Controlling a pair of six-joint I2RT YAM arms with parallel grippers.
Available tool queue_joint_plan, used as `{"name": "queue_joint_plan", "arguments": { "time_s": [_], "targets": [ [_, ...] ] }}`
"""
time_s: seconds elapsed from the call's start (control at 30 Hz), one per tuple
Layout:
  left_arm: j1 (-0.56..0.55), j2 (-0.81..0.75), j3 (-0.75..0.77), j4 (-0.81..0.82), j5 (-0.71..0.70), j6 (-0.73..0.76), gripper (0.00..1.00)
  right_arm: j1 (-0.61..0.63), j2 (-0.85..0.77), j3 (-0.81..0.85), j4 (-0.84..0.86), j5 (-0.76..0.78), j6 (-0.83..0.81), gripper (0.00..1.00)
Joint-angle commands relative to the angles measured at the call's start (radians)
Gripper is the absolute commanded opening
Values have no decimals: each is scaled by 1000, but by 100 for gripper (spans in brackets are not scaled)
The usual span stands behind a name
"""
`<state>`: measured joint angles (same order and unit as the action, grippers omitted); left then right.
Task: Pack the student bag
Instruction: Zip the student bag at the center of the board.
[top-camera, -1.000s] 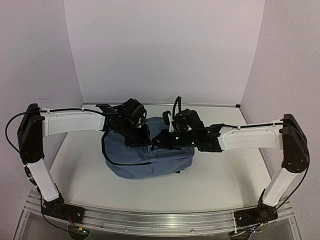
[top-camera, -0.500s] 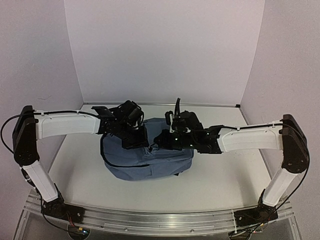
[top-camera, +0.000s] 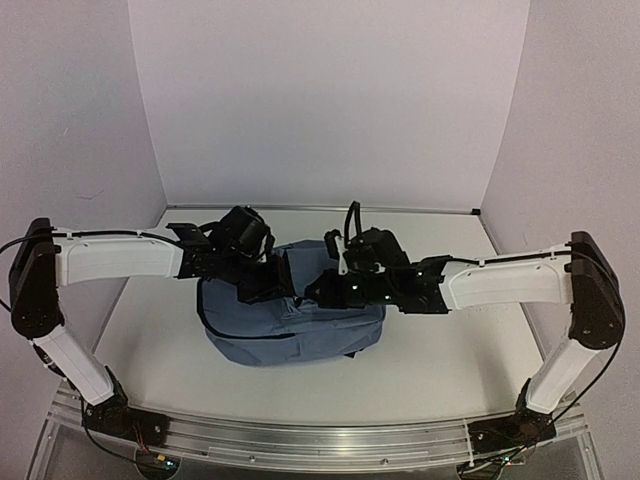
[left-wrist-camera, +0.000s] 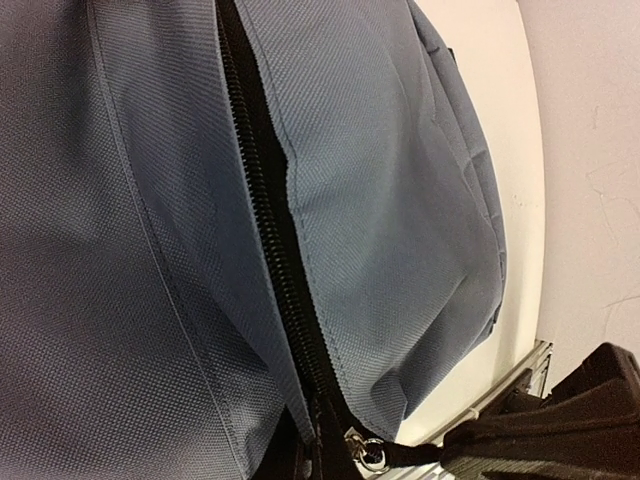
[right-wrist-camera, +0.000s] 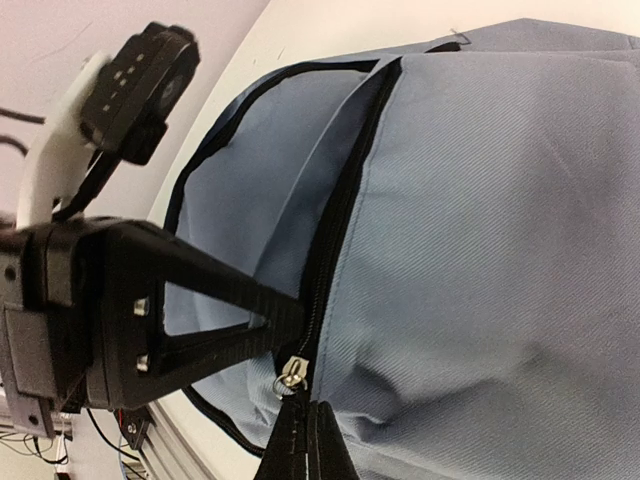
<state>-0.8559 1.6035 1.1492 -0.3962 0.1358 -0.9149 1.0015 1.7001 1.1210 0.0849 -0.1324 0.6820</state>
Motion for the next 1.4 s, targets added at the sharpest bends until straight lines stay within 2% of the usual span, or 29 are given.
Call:
{"name": "queue_joint_plan", "arguments": {
  "time_s": [0.0, 0.53, 0.6, 0.7, 0.8, 0.93, 1.07, 1.17, 1.23, 1.3, 1.37],
  "targets": [
    [40, -8, -19, 77, 43, -6, 0, 50, -36, -27, -2, -56, -33, 0],
    [115, 20, -27, 77, 99, 10, 0, 110, -1, -102, -30, -58, 27, 0],
    [118, 34, -4, 61, 103, 23, 10, 111, 4, -86, -30, -51, 26, 0],
    [118, 72, 64, 10, 93, 49, 30, 112, 18, -61, -30, -47, 21, 0],
    [118, 105, 113, -37, 64, 66, 40, 114, 28, -39, -30, -47, 18, 0],
    [118, 149, 153, -55, 64, 83, 46, 115, 36, -34, -29, -44, 14, 0],
    [117, 179, 167, -19, 111, 89, 48, 116, 50, -33, -29, -36, 12, 0],
    [115, 196, 184, -18, 116, 96, 44, 116, 54, -31, -28, -29, 16, 0],
    [115, 202, 191, -24, 108, 101, 30, 116, 51, -32, -28, -18, 19, 0],
    [116, 206, 200, -42, 84, 104, 12, 116, 45, -32, -29, -9, 21, 0],
    [119, 207, 212, -64, 52, 108, 2, 116, 37, -36, -30, -3, 23, 0]
  ]
}}
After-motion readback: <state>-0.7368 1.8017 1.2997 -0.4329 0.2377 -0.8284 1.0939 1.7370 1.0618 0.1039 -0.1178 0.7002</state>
